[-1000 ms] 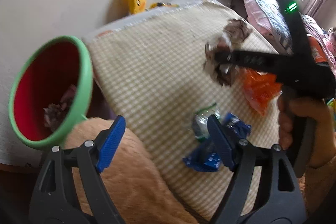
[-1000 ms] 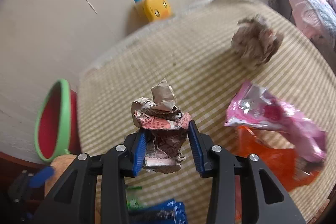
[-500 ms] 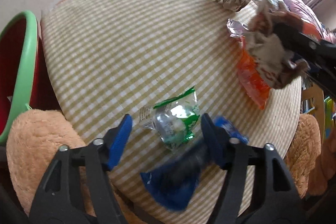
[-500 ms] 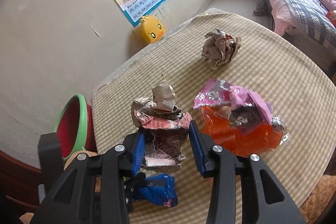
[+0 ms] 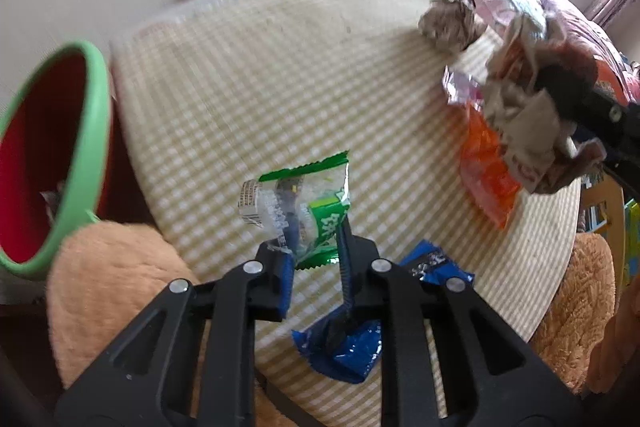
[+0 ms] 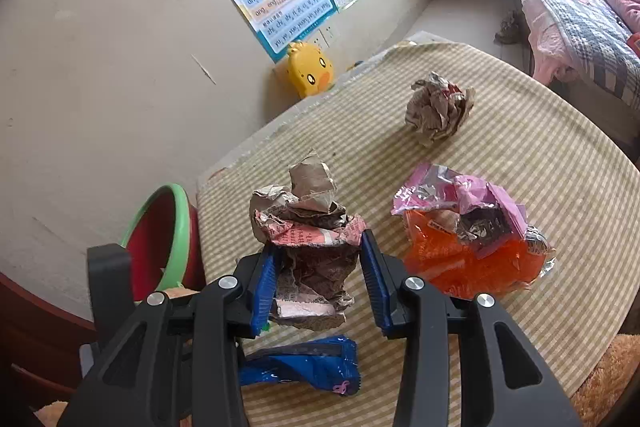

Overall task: Collect trash
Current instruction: 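Grasp the green-white packet with the left tool while the right tool grasps crumpled paper, then carry the green packet and paper wad over the bin and release both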

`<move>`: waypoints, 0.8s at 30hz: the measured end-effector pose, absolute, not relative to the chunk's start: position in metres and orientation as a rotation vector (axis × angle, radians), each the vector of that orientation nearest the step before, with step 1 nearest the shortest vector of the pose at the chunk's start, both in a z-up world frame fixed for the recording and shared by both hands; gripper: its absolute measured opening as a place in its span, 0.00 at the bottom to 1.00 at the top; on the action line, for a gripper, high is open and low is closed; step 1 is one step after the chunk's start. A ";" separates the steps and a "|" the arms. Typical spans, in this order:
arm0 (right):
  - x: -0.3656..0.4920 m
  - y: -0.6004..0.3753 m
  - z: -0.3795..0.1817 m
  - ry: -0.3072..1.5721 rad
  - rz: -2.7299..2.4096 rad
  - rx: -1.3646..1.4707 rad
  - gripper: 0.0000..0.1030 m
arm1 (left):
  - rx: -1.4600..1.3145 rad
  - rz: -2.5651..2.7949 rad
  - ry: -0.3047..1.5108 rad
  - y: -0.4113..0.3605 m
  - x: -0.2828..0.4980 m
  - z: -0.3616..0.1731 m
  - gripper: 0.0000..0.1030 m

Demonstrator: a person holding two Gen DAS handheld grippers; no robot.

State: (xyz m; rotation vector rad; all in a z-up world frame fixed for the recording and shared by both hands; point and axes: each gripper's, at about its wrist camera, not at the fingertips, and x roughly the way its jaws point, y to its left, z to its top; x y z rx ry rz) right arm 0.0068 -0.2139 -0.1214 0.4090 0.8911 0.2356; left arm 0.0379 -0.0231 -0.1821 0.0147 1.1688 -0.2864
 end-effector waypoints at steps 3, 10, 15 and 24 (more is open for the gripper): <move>0.005 -0.213 -0.116 0.876 0.245 0.411 0.37 | 0.035 -0.262 1.102 -0.021 0.035 -0.163 0.17; 0.000 -0.214 -0.105 0.844 0.261 0.427 0.37 | 0.081 -0.206 0.978 -0.015 0.036 -0.123 0.17; -0.002 -0.215 -0.098 0.826 0.264 0.434 0.37 | 0.089 -0.180 0.925 -0.007 0.040 -0.107 0.17; -0.005 -0.204 -0.086 0.802 0.278 0.413 0.37 | 0.086 -0.143 0.856 0.007 0.041 -0.084 0.17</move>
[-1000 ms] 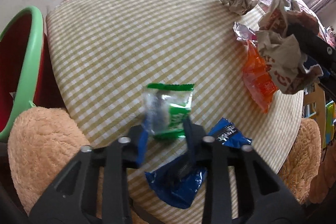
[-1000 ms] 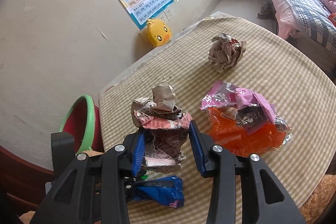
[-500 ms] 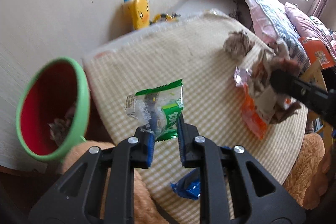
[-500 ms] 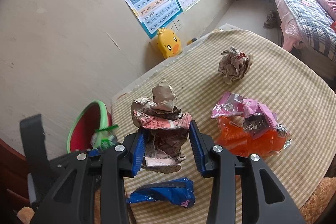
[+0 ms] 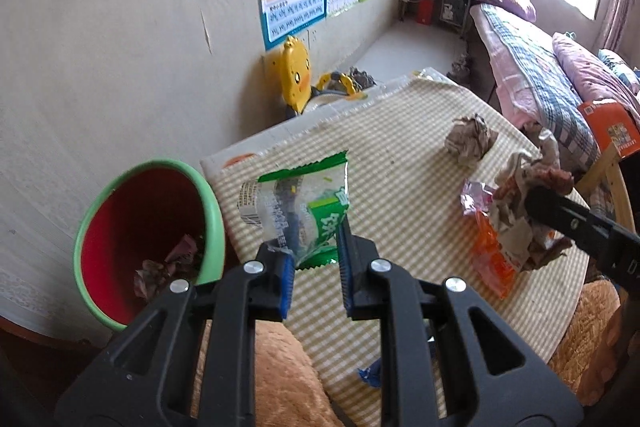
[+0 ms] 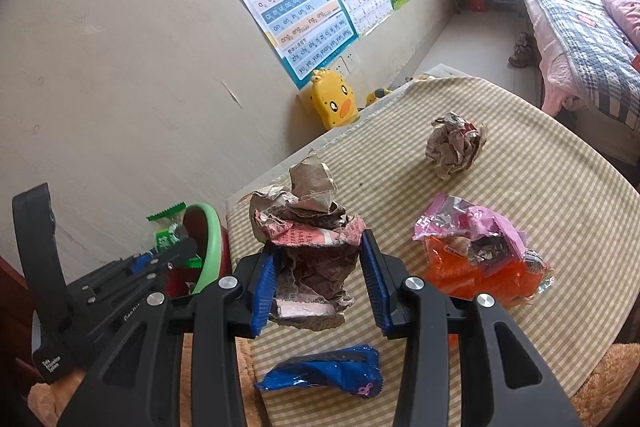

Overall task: Collect trash
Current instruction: 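Carry the green packet and paper wad over the bin and release both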

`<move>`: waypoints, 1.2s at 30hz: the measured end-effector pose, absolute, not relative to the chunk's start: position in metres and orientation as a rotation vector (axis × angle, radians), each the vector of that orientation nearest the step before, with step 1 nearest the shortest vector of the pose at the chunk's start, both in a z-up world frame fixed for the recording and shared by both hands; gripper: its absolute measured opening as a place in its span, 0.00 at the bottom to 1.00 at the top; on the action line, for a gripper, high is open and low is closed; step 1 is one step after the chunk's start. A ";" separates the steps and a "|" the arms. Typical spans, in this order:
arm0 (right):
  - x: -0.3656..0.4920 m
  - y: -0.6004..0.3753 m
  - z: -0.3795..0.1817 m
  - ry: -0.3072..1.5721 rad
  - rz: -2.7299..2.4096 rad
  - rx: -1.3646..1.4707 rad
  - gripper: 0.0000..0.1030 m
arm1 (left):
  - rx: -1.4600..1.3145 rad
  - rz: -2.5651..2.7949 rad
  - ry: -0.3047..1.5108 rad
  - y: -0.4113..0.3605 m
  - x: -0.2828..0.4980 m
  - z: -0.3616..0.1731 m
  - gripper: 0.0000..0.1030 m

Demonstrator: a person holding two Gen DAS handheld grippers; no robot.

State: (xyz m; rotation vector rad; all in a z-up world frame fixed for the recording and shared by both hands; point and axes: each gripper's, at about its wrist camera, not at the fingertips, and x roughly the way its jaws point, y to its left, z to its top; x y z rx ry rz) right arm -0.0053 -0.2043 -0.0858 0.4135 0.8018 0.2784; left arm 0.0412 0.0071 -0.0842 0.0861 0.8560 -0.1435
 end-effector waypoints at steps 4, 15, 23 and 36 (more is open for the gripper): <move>-0.005 -0.195 -0.083 0.804 0.285 0.395 0.37 | 0.085 -0.132 0.836 0.013 0.041 -0.081 0.17; 0.000 -0.174 -0.080 0.823 0.308 0.344 0.37 | 0.077 -0.076 0.814 0.037 0.046 -0.083 0.17; 0.003 -0.159 -0.069 0.812 0.333 0.308 0.37 | 0.053 -0.033 0.793 0.061 0.048 -0.079 0.17; 0.016 -0.127 -0.058 0.801 0.384 0.256 0.37 | 0.016 0.048 0.784 0.101 0.049 -0.080 0.17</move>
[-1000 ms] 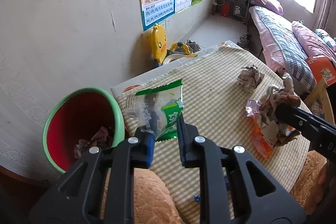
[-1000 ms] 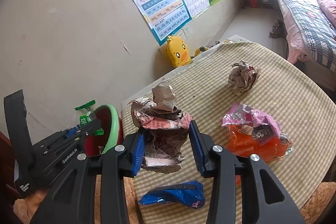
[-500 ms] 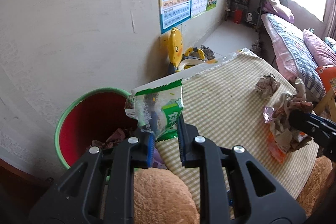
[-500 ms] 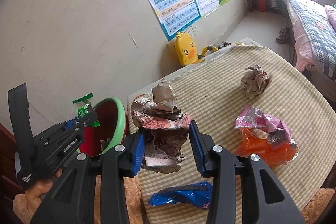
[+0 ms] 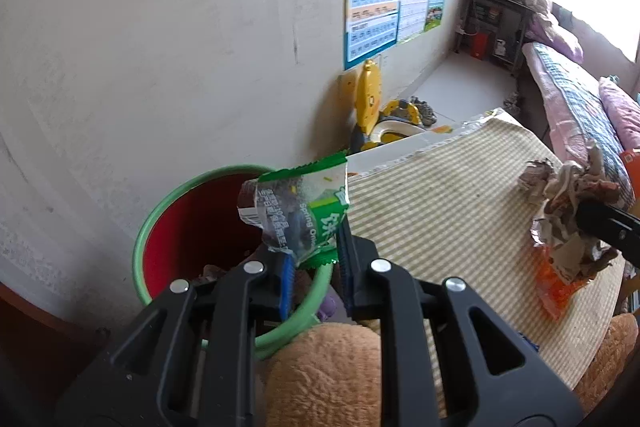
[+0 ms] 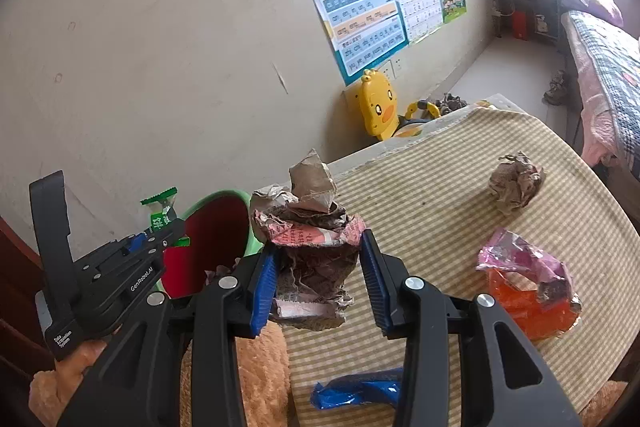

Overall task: Collect trash
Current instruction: 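Carry the green packet and paper wad over the bin and release both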

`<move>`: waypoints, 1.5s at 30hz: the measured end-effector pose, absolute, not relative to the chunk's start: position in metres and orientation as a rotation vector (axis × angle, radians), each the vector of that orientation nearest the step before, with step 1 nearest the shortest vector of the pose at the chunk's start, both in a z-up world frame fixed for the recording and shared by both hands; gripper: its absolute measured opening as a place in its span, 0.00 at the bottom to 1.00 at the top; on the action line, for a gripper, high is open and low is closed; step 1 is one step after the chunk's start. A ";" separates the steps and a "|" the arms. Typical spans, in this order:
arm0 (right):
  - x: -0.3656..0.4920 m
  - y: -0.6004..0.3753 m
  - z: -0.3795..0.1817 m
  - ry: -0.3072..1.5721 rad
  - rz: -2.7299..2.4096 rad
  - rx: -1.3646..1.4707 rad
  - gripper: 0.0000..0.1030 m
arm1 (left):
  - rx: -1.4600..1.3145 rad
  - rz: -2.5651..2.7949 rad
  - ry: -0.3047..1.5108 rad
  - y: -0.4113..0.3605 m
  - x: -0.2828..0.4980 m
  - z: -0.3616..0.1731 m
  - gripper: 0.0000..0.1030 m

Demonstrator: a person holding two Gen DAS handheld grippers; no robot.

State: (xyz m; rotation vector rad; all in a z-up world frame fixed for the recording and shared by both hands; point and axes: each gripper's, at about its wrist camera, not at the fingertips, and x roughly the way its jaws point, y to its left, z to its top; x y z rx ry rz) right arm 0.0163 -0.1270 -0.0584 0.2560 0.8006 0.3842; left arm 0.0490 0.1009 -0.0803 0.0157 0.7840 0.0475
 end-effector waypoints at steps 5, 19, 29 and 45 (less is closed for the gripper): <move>0.021 -0.108 -0.058 0.808 0.420 0.227 0.37 | -0.007 0.079 0.792 0.119 0.050 -0.085 0.18; 0.036 -0.042 -0.065 0.850 0.512 0.142 0.37 | -0.073 0.159 0.823 0.170 0.053 -0.102 0.17; 0.059 0.010 -0.070 0.874 0.581 0.068 0.38 | -0.095 0.210 0.863 0.204 0.062 -0.120 0.18; 0.087 0.063 -0.087 0.917 0.643 -0.021 0.38 | -0.184 0.220 0.953 0.237 0.078 -0.151 0.18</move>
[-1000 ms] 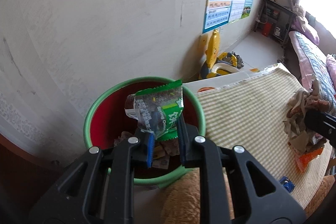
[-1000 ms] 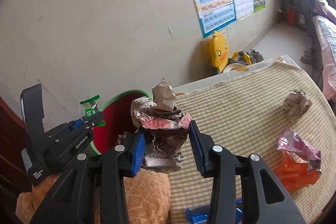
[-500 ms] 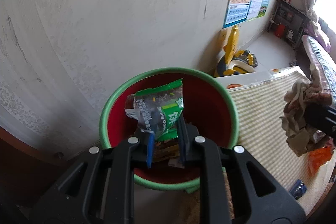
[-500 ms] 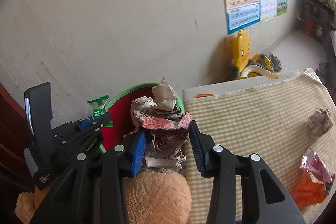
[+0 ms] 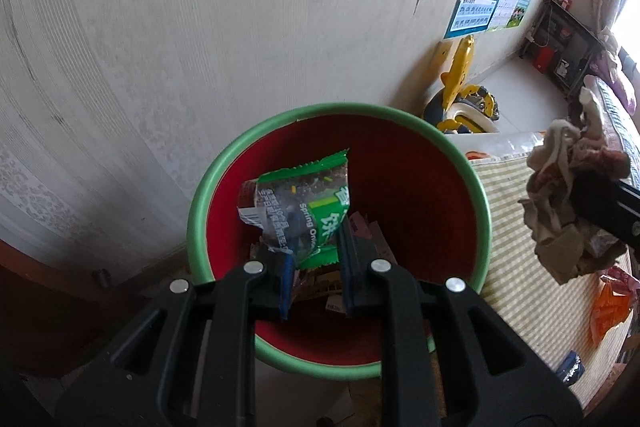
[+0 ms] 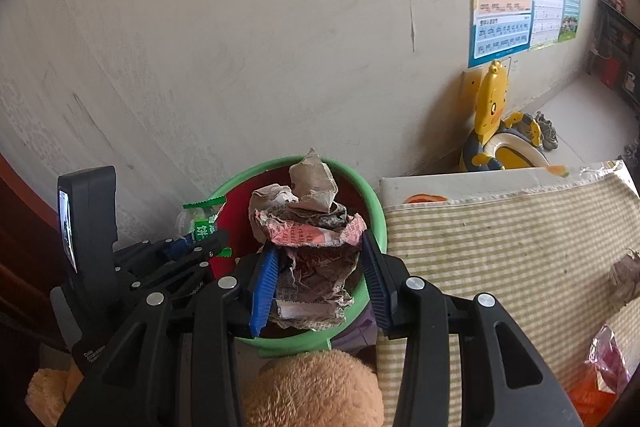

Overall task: Collect trash
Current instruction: 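Carry the green packet and paper wad over the bin and release both, then grasp the dark blue wrapper with the left tool while the right tool grasps the pink bag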

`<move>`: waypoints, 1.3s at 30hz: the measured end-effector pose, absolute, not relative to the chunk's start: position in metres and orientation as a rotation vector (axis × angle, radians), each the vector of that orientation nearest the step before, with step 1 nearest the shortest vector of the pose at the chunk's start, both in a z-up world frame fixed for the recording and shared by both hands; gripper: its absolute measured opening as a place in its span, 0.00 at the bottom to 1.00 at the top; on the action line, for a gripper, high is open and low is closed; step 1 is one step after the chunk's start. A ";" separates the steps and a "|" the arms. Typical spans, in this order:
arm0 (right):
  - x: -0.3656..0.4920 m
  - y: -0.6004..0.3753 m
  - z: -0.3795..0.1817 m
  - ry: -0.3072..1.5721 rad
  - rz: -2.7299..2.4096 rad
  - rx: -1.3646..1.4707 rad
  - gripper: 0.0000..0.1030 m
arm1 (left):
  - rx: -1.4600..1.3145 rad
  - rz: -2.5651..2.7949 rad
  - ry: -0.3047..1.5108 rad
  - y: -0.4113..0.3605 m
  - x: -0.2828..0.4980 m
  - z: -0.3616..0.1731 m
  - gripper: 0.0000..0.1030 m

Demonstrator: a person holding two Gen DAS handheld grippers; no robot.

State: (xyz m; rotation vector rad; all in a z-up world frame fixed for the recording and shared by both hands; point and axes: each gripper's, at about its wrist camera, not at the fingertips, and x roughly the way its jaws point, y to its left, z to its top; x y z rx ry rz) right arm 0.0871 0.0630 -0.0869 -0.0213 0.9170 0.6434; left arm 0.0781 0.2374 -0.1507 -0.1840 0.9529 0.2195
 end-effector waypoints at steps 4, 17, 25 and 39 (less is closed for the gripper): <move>0.092 0.068 -0.093 0.929 0.649 -0.031 0.38 | -0.187 0.220 0.962 0.239 0.077 -0.155 0.17; 0.101 0.080 -0.099 0.927 0.655 -0.032 0.41 | -0.191 0.238 0.954 0.244 0.080 -0.154 0.19; 0.100 0.079 -0.094 0.903 0.672 -0.012 0.56 | -0.206 0.248 0.941 0.245 0.077 -0.152 0.55; 0.080 0.007 -0.091 0.914 0.589 -0.020 0.59 | -0.191 0.182 0.938 0.217 0.061 -0.136 0.55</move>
